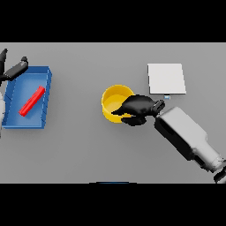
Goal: Pick up the red beaker and tilt it to pour out 1 green nut into yellow bowl. Pick up the yellow bowl and place it on the metallic measuring scale.
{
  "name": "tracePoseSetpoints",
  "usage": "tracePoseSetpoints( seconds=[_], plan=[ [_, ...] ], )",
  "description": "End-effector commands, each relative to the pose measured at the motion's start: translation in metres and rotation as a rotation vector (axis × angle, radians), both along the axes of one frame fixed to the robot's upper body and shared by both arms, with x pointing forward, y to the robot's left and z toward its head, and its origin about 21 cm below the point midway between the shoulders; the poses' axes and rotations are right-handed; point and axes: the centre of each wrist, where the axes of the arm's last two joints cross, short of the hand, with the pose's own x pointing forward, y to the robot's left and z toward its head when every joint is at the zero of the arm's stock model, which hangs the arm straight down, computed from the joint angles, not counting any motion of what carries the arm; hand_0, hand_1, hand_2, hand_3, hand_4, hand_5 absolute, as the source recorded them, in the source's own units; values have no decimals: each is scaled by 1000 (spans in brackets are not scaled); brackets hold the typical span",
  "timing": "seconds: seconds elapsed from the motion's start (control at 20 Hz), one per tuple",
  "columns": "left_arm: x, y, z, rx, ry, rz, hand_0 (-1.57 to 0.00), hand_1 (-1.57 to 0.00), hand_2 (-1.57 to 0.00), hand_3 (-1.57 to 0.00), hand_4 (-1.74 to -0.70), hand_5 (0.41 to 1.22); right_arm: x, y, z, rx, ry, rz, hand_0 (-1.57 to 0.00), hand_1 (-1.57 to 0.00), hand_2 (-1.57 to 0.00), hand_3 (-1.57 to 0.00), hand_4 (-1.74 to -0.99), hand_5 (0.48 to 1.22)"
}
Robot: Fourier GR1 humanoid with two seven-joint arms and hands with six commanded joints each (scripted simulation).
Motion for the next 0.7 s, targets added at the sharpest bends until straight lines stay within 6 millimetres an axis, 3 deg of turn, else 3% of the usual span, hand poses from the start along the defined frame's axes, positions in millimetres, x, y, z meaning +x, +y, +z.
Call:
tracePoseSetpoints(
  seconds=[0.0, 0.25, 0.45, 0.65],
  plan=[
    [0, 2, 1, 1, -5, 3, 1, 1, 1, 1, -793, 736, 0, 0, -1, -1, -3, -1, -1166, -1081, -1069, -1030, -1594, 1148],
    [-2, 4, -2, 5, -4, -8, 1, 1, 1, 1, -790, 727, -1, -1, 7, -38, -34, -40, -1438, -1411, -1406, -1153, -1683, 1197],
    [-1, 1, 0, 12, 2, -8, 1, 1, 1, 1, -783, 727, 1, -6, 28, -1, -27, -35, -1517, -1505, -1504, -1350, -1711, 1211],
    [-2, 1, 1, 11, -14, -12, 1, 1, 1, 1, -788, 733, 5, -15, 49, -5, -63, -55, -1549, -1544, -1543, -1325, -1721, 1217]
  ],
)
